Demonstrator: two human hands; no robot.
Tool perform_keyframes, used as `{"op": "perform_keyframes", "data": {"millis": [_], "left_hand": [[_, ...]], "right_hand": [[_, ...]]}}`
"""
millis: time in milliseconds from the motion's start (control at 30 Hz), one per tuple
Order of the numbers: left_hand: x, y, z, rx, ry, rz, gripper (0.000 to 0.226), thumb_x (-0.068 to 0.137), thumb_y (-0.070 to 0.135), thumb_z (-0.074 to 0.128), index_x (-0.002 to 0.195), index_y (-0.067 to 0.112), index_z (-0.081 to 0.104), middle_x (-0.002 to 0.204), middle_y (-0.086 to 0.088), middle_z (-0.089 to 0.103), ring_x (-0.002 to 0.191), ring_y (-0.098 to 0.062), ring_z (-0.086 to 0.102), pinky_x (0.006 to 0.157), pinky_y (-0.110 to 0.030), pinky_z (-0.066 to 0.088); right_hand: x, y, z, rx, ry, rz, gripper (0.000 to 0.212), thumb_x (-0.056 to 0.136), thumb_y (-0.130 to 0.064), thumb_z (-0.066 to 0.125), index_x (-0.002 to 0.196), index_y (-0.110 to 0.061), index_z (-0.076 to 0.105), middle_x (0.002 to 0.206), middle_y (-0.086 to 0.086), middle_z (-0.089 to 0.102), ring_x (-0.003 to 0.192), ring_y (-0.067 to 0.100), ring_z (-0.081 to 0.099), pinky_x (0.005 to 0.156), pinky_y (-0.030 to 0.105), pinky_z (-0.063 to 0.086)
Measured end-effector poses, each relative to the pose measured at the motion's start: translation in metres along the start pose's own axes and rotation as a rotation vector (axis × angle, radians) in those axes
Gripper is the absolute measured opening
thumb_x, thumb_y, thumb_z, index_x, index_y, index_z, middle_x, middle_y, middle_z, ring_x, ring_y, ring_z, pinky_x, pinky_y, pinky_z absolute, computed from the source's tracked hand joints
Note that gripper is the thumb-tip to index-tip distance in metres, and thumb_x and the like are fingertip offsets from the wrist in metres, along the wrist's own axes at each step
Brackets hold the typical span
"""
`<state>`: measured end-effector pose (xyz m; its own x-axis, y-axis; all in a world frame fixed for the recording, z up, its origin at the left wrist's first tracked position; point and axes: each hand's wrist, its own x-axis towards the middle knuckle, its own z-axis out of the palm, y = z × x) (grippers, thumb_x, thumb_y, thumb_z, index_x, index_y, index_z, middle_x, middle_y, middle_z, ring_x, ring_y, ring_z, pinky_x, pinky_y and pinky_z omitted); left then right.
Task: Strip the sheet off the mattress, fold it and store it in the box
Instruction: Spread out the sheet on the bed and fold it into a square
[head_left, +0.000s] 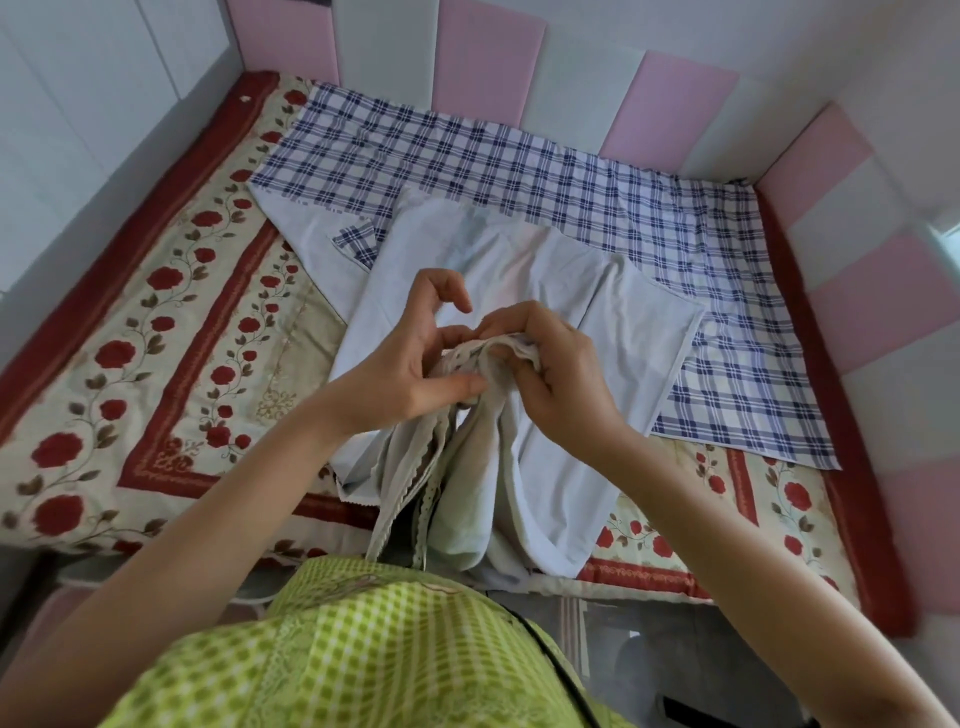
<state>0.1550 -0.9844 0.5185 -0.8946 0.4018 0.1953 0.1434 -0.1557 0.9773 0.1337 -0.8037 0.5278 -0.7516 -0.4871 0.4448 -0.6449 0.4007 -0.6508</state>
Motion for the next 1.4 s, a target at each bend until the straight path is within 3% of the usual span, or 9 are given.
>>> {"op": "perform_keyframes", "data": {"millis": [233,467,633,800,900,1067,1200,1300,1400], "left_hand": [[-0.001,-0.080,0.009,0.570,0.585,-0.134,0.040,0.077,-0.002,0.064,0.104,0.021,0.044,0.112,0.000,0.030,0.087,0.012,0.044,0.074,-0.003,0.039],[-0.036,-0.191,-0.035,0.638,0.559,-0.738,0.008,0.085,0.003,0.057,0.089,0.000,0.064,0.089,-0.013,0.063,0.086,-0.031,0.062,0.055,-0.026,0.036],[-0.011,-0.174,-0.041,-0.219,0.601,-1.106,0.023,0.102,0.008,0.034,0.093,-0.003,0.052,0.079,-0.018,0.057,0.062,-0.025,0.059,0.035,-0.026,0.049],[0.069,-0.106,-0.124,-0.101,0.914,-0.899,0.026,0.100,0.002,0.026,0.083,0.010,0.045,0.069,-0.007,0.046,0.046,-0.013,0.050,0.024,-0.016,0.034],[0.165,-0.008,-0.164,0.110,0.840,-0.646,0.032,0.094,-0.002,0.033,0.080,0.008,0.060,0.083,-0.014,0.064,0.065,-0.021,0.054,0.048,-0.026,0.050],[0.297,0.245,-0.136,0.328,0.774,-0.042,0.039,0.089,-0.003,0.036,0.070,0.015,0.063,0.068,-0.002,0.062,0.061,-0.016,0.054,0.038,-0.012,0.044],[0.321,0.384,-0.102,0.541,0.860,0.533,0.031,0.089,-0.003,0.039,0.103,0.000,0.067,0.108,-0.013,0.065,0.100,-0.024,0.059,0.081,-0.024,0.046],[0.317,0.400,-0.098,0.724,0.752,0.471,0.038,0.088,-0.005,0.035,0.105,0.009,0.067,0.101,-0.009,0.060,0.087,-0.023,0.056,0.057,-0.022,0.045],[0.316,0.403,-0.099,0.704,0.832,0.475,0.041,0.089,-0.005,0.032,0.102,0.006,0.069,0.100,-0.014,0.064,0.064,-0.020,0.051,0.034,-0.015,0.035]], "right_hand": [[0.024,0.004,-0.020,0.124,0.330,0.151,0.023,0.091,-0.002,0.043,0.089,-0.024,0.045,0.085,-0.011,0.055,0.072,-0.005,0.052,0.066,0.014,0.041],[0.034,0.019,-0.067,0.163,0.598,0.166,0.017,0.096,-0.011,0.041,0.085,-0.023,0.045,0.077,-0.007,0.046,0.068,-0.003,0.042,0.066,0.019,0.038],[0.019,0.047,-0.070,0.082,0.570,0.352,0.026,0.098,0.001,0.036,0.084,-0.020,0.044,0.078,-0.007,0.044,0.065,-0.010,0.045,0.065,0.010,0.038],[0.003,0.122,-0.090,-0.124,0.411,0.740,0.010,0.101,-0.007,0.032,0.095,-0.008,0.040,0.079,-0.002,0.043,0.071,0.014,0.044,0.058,0.020,0.036],[0.032,0.144,-0.120,-0.092,0.422,0.848,0.012,0.101,-0.012,0.032,0.092,-0.009,0.039,0.080,0.001,0.044,0.074,0.019,0.043,0.060,0.029,0.036],[0.157,0.088,-0.236,-0.008,0.736,0.497,0.022,0.100,-0.017,0.045,0.080,-0.007,0.047,0.074,0.003,0.045,0.078,0.019,0.043,0.063,0.030,0.026],[0.216,0.008,-0.343,-0.085,0.780,0.112,0.034,0.082,-0.002,0.070,0.112,-0.008,0.054,0.095,0.006,0.054,0.084,0.018,0.050,0.076,0.028,0.038],[0.220,-0.008,-0.374,-0.285,0.512,0.153,0.035,0.072,0.001,0.076,0.092,-0.024,0.062,0.090,0.002,0.063,0.085,0.016,0.056,0.076,0.028,0.043],[0.222,-0.018,-0.381,-0.279,0.723,0.057,0.020,0.074,-0.011,0.076,0.075,-0.026,0.064,0.070,0.000,0.061,0.070,0.007,0.053,0.061,0.018,0.038]]}}
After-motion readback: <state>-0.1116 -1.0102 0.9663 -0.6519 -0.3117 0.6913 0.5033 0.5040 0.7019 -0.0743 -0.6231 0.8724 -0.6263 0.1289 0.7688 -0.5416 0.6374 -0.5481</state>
